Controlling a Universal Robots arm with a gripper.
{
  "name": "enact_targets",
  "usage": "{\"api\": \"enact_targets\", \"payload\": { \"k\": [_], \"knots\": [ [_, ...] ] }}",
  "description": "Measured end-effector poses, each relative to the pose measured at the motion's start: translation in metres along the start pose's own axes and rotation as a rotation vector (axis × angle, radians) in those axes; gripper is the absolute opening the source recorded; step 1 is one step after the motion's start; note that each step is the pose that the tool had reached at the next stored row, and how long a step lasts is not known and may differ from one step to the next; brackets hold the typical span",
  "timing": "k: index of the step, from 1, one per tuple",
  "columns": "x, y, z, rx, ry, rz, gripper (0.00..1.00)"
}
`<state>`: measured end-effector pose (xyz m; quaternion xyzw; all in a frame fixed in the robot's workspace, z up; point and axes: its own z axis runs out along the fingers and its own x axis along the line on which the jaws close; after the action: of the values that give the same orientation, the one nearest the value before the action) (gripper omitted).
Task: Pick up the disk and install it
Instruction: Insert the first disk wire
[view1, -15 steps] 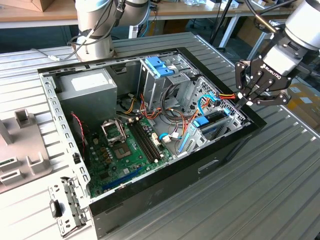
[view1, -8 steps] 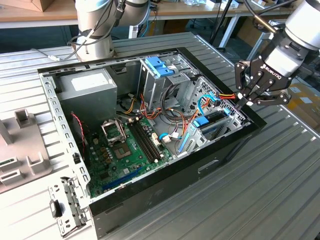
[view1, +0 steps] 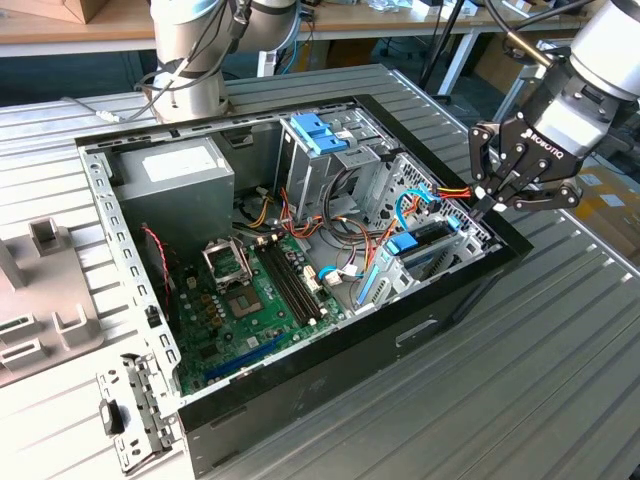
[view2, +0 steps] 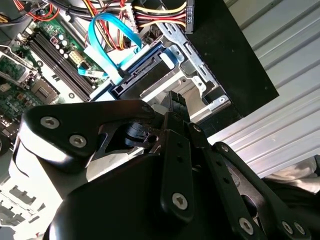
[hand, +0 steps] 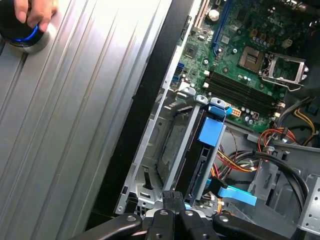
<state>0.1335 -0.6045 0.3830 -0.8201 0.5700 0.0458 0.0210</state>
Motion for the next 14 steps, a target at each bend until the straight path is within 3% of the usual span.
{"api": "enact_targets", "payload": {
  "k": [14],
  "knots": [
    [0.0,0.0,0.0,-0.0074,0.0013,-0.074,0.11]
  ]
}}
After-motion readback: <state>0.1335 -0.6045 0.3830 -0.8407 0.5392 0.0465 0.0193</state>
